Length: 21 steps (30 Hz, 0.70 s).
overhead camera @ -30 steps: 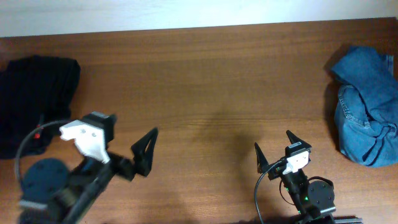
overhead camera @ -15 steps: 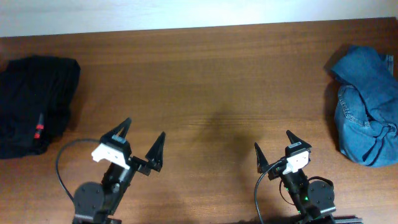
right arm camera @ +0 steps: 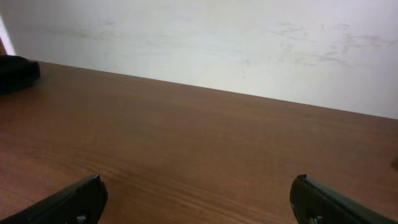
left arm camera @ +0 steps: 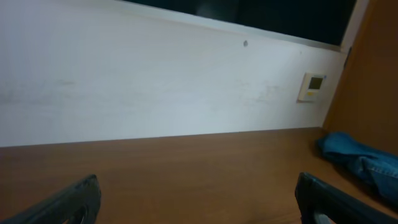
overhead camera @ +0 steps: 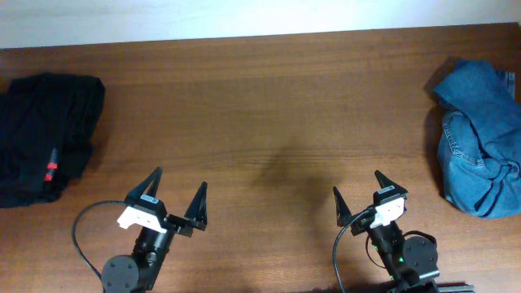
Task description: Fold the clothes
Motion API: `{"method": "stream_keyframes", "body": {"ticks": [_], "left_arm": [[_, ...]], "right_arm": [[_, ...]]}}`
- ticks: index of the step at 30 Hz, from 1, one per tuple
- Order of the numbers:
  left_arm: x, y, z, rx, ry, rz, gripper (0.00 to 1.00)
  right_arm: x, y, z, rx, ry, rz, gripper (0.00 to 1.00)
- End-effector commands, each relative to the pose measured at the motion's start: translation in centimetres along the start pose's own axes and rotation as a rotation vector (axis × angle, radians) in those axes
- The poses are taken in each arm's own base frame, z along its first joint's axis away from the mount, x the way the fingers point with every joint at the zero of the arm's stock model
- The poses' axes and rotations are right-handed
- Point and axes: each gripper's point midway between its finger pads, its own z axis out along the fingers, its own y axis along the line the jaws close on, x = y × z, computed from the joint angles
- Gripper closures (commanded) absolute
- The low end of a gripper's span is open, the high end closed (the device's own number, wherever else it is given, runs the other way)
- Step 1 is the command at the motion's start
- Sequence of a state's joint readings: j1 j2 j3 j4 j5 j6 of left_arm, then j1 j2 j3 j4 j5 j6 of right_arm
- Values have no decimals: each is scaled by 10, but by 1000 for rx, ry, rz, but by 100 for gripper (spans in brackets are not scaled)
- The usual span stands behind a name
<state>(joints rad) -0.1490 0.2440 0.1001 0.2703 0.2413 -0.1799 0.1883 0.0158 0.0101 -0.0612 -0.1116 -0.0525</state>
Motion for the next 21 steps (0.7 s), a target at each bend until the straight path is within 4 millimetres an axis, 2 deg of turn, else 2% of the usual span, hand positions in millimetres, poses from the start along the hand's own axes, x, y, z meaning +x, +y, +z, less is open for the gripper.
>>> {"method": "stream_keyframes", "body": {"ticks": [1, 6, 12, 16, 21], "left_arm": [[12, 10, -4, -46, -3, 2, 1], [21, 20, -10, -98, -13, 3, 1], [25, 49, -17, -272, -8, -1, 1], [42, 66, -25, -375, 57, -5, 1], [61, 76, -33, -434, 136, 12, 1]], "right_arm": [[2, -4, 0, 19, 1, 1, 1], [2, -4, 0, 19, 1, 1, 1], [2, -4, 0, 19, 1, 1, 1], [2, -4, 0, 19, 1, 1, 1], [2, -4, 0, 19, 1, 1, 1]]}}
